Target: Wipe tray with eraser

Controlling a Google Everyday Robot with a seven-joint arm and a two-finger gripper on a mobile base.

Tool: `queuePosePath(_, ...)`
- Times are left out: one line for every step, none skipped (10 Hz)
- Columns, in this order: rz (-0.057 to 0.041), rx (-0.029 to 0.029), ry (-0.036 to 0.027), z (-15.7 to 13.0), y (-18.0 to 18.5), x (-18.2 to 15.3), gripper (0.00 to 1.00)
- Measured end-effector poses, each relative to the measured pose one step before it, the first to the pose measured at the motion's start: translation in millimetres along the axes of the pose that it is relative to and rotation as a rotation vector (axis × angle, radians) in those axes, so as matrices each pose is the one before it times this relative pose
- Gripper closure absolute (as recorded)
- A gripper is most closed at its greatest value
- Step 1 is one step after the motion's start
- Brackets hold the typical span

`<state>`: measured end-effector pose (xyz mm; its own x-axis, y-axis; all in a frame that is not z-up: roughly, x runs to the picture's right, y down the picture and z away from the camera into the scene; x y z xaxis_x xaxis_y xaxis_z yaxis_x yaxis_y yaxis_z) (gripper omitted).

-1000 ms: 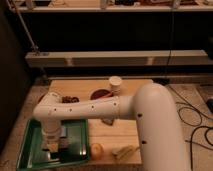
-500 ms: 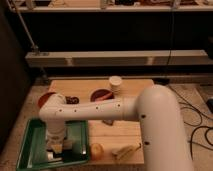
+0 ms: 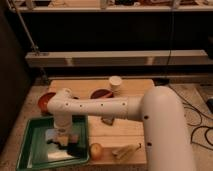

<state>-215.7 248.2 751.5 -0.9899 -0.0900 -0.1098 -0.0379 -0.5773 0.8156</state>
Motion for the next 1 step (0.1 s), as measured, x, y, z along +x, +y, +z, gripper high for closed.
queuePosePath(-0.00582,-0.00733,-0.00091,-3.71,4.89,5.58,1.0)
